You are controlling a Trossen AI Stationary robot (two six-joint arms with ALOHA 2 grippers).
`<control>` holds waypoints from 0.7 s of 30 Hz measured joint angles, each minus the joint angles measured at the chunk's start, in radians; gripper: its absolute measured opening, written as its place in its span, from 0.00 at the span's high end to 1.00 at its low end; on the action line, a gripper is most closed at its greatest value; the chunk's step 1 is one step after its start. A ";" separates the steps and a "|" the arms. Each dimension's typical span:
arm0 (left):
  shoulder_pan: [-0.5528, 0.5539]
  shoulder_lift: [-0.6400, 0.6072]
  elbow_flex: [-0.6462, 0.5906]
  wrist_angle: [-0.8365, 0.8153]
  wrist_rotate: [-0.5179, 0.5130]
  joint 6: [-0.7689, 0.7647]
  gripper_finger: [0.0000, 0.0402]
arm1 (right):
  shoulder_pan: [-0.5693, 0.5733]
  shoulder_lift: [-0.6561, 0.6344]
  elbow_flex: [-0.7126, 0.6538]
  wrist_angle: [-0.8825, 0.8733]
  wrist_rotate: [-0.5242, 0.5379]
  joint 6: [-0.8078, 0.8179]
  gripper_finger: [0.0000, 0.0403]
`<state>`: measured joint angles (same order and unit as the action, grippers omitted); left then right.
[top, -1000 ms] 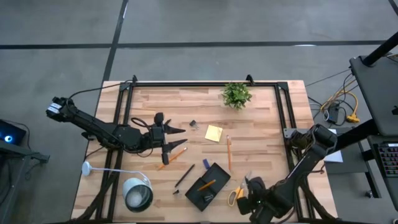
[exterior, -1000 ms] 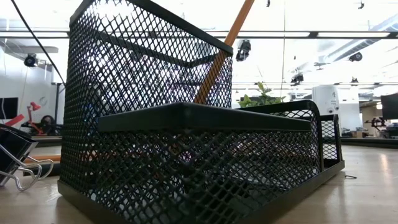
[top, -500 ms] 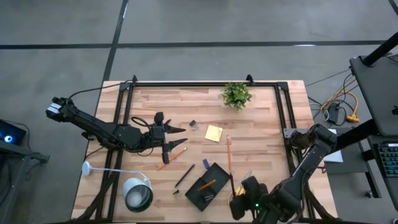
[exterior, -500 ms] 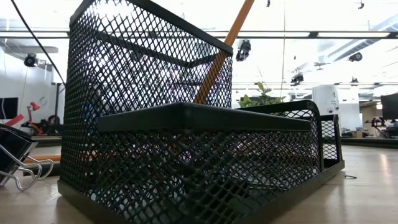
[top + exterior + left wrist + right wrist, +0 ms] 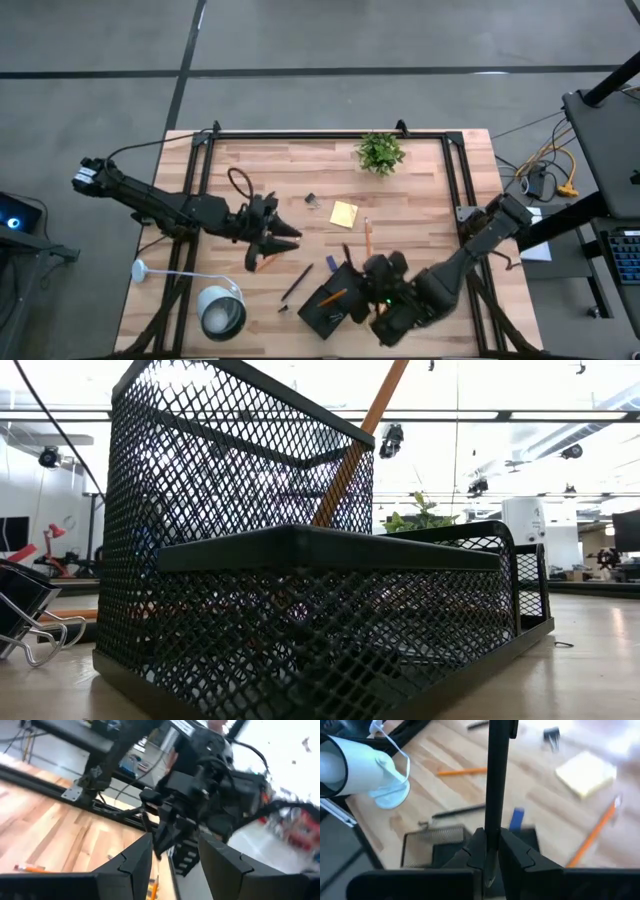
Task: Pick and place office supplies into organizer
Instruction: Put the bottom pen into the desk organizer
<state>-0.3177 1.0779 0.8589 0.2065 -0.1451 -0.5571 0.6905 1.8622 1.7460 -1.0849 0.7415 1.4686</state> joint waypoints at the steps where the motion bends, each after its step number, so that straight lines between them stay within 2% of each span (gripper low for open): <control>1: 0.010 0.000 0.000 0.002 -0.008 -0.044 0.64 | -0.011 0.000 0.005 0.014 0.004 -0.053 0.95; 4: 0.035 0.000 0.000 0.035 -0.019 -0.141 0.64 | -0.034 0.000 0.014 0.064 0.029 -0.183 0.95; 7: 0.044 0.001 0.000 0.073 -0.018 -0.136 0.64 | -0.046 0.000 0.017 0.112 0.045 -0.273 0.95; 13: 0.049 0.007 0.000 0.119 -0.017 -0.144 0.64 | -0.082 0.000 0.017 0.183 0.059 -0.338 0.95; 21: 0.049 0.018 0.001 0.135 -0.016 -0.143 0.64 | -0.142 -0.004 0.018 0.415 0.090 -0.488 0.95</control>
<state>-0.2684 1.0961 0.8597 0.3415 -0.1616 -0.7006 0.5481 1.8580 1.7638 -0.6704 0.8310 0.9804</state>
